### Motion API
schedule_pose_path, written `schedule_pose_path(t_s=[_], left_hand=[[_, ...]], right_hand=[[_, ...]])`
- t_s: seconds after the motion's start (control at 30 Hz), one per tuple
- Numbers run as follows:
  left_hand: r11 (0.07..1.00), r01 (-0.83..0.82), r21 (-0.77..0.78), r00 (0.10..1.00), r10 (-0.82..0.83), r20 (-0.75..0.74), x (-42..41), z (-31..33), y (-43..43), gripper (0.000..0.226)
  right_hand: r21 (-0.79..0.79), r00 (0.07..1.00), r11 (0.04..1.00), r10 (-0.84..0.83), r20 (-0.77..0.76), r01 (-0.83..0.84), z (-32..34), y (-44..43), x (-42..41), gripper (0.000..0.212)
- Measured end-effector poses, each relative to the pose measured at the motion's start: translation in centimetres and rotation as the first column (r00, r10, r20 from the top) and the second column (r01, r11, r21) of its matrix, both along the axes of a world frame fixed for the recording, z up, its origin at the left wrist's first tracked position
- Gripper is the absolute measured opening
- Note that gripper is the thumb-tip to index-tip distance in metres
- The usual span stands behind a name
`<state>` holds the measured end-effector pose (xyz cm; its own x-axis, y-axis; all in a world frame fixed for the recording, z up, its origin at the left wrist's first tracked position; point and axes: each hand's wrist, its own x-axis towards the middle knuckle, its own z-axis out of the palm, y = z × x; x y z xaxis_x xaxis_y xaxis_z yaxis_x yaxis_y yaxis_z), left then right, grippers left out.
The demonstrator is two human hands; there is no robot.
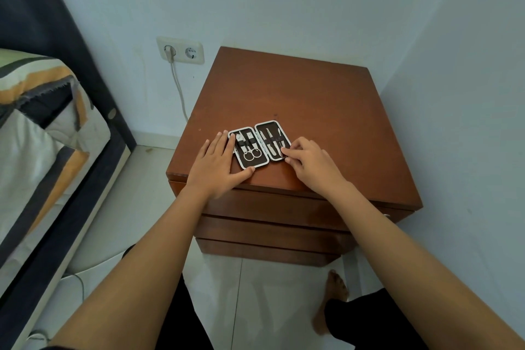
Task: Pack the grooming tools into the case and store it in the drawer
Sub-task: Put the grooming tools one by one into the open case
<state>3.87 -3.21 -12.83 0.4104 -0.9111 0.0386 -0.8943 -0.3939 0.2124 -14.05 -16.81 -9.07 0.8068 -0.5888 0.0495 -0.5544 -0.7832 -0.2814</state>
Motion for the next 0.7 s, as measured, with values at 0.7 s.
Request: schedule_pose_path(t_s=[0.7], left_hand=[[1.0, -0.003, -0.021, 1.0, 0.003, -0.014, 0.12, -0.24, -0.08, 0.098]], right_hand=[[-0.048, 0.998, 0.999, -0.014, -0.053, 0.012, -0.59, -0.04, 0.98, 0.04]])
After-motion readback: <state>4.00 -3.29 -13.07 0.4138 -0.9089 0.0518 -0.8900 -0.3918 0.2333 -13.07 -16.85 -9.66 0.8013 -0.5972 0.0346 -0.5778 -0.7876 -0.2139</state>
